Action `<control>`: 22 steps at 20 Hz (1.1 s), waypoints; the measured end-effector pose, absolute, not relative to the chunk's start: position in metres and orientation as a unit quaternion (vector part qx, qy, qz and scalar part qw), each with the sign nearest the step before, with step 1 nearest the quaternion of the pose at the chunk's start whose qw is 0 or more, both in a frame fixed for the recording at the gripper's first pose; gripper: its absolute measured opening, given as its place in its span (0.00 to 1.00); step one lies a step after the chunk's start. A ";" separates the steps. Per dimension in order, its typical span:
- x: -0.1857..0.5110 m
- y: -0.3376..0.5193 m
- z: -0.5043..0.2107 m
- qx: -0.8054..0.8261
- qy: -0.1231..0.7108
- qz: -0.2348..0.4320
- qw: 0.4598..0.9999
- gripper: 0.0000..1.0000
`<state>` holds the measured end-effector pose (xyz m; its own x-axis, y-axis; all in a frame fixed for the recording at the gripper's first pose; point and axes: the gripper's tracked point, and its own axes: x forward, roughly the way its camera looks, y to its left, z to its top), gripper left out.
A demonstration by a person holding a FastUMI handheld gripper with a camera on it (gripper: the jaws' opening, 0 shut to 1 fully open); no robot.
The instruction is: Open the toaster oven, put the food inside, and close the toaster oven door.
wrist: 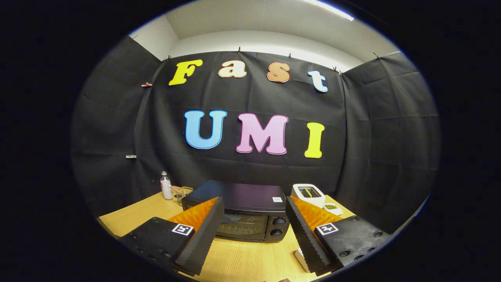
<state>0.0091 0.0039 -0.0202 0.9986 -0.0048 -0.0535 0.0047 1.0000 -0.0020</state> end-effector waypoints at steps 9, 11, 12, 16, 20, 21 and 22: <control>0.017 0.009 -0.033 0.006 0.044 0.000 0.999 0.97; 0.019 0.011 -0.036 0.005 0.051 0.000 0.999 0.97; 0.021 0.012 -0.040 0.006 0.056 0.002 0.998 0.97; 0.027 0.018 -0.046 0.013 0.067 0.002 0.998 0.97; 0.041 0.035 -0.049 0.008 0.067 0.011 0.998 0.97; 0.048 0.040 -0.051 0.006 0.070 0.013 0.997 0.97; 0.053 0.045 -0.055 0.007 0.075 0.016 0.997 0.97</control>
<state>0.0530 0.0452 -0.0548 0.9882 0.0330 -0.1493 -0.0308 0.9994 0.0172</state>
